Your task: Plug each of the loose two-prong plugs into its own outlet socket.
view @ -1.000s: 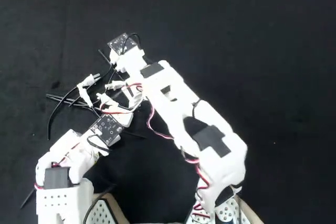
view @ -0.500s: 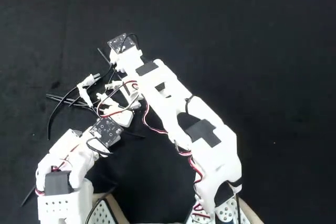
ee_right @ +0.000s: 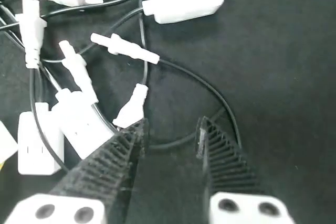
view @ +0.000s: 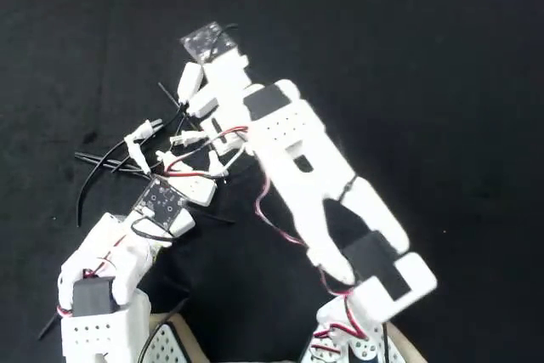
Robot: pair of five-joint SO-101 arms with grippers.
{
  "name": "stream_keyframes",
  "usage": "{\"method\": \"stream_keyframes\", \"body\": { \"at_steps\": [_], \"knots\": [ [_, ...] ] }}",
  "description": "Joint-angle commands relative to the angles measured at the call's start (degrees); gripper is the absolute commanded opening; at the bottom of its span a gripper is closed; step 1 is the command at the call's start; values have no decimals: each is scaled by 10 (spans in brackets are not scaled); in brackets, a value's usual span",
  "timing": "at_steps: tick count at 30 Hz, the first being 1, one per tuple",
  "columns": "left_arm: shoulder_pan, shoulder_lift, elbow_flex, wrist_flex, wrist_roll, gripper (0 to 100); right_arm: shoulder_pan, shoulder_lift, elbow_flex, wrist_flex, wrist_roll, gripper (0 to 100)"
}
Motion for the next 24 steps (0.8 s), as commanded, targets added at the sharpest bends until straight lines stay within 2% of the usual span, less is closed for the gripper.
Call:
{"method": "stream_keyframes", "body": {
  "at_steps": [1,5,12,18,24],
  "knots": [
    [-1,-4,-12,15,12,264,12,-49,34,-3,21,159],
    [-3,-4,-32,18,13,312,0,-29,78,-48,25,159],
    [-15,-3,-131,47,14,315,-45,30,93,-124,25,159],
    [-101,-3,-170,50,16,315,-76,89,83,-149,0,159],
    [-169,-4,-178,46,60,315,-80,157,44,-135,-9,159]
  ]
}}
